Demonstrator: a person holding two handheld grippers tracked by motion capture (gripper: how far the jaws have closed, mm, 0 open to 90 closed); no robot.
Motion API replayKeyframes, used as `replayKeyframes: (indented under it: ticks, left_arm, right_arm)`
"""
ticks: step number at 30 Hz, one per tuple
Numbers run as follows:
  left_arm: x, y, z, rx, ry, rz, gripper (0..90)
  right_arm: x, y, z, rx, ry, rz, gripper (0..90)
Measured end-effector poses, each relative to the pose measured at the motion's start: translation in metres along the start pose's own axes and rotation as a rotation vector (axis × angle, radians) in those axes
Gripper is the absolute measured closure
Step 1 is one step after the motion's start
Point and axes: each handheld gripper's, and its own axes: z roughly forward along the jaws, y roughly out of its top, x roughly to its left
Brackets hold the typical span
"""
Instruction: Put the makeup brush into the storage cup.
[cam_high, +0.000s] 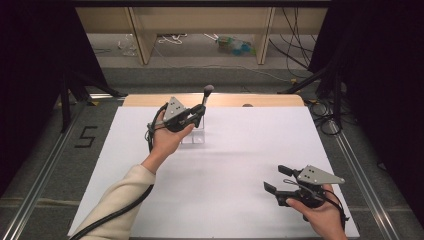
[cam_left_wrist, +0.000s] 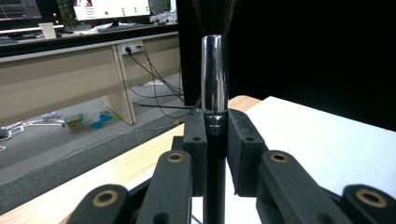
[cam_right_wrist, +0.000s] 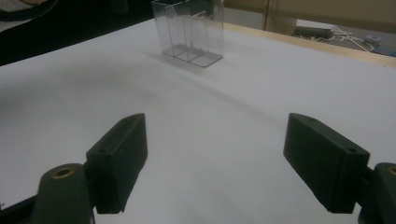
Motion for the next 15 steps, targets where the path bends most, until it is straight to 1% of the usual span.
replayKeyframes:
  ticks: [1,3,7,8,15]
  left_arm:
    - [0.0000,0.0001,0.0003,-0.001,-0.001,0.001,78.8]
    - [0.0001,0.0002,0.0009,-0.001,-0.003,0.003,78.8]
    - [0.0003,-0.0005,0.0020,0.002,0.000,0.000,78.8]
    - [0.0004,-0.0006,0.0023,0.001,0.000,0.000,78.8]
    - [0.0018,-0.0004,0.0027,0.006,0.005,0.005,78.9]
  right_arm:
    - [-0.0001,0.0003,-0.0011,0.012,-0.009,-0.003,22.7]
    - [-0.0001,0.0003,-0.0011,0.010,-0.013,-0.004,22.7]
    - [-0.0002,0.0002,-0.0011,0.010,-0.012,-0.003,22.7]
    - [-0.0002,-0.0001,0.0001,-0.001,0.000,0.002,22.8]
    - [-0.0002,-0.0001,-0.0001,-0.001,-0.001,0.001,22.7]
